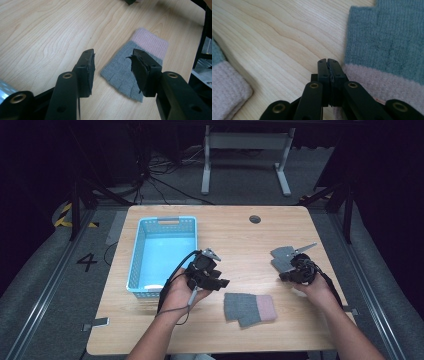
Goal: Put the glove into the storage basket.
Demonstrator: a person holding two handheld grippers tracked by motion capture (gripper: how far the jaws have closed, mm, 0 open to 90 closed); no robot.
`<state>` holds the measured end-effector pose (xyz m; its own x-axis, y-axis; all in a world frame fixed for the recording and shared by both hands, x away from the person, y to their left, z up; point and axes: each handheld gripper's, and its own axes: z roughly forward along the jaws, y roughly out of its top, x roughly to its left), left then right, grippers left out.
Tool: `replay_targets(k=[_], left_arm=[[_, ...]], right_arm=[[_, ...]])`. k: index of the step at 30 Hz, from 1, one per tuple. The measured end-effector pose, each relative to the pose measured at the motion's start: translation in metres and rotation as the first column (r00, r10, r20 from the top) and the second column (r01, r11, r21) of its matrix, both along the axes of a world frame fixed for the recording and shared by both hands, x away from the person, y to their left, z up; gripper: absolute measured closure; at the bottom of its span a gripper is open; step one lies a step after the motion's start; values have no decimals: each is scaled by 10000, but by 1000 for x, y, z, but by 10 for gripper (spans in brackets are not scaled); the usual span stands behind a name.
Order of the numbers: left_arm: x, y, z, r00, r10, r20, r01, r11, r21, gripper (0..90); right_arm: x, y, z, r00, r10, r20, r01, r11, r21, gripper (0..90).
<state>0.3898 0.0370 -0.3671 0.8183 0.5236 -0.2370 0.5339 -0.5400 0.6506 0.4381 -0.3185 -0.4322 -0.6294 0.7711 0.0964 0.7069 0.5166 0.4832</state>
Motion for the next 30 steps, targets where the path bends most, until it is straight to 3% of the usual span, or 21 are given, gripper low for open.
replay_targets(k=[6, 11, 14, 22, 30], left_arm=[[0, -1, -1, 10000, -19, -27, 19, 10000, 58, 540], [-2, 2, -1, 10000, 38, -19, -38, 10000, 89, 540], [-3, 4, -1, 9999, 116, -5, -116, 9999, 97, 540], [-2, 9, -2, 9997, 231, -36, -230, 9997, 59, 538], [-2, 9, -1, 9997, 230, -41, -230, 9997, 20, 538]], right_arm=[[-3, -4, 15, 9990, -68, 450, 44, 9987, 511, 820], [6, -12, 32, 9944, -560, 900, 496, 9962, 720, 737], [15, -18, 37, 9913, -956, 906, 884, 9929, 799, 689], [35, -29, 39, 9840, -1574, 830, 1539, 9870, 472, 620], [51, -34, 29, 9797, -1939, 517, 1943, 9809, -31, 499]])
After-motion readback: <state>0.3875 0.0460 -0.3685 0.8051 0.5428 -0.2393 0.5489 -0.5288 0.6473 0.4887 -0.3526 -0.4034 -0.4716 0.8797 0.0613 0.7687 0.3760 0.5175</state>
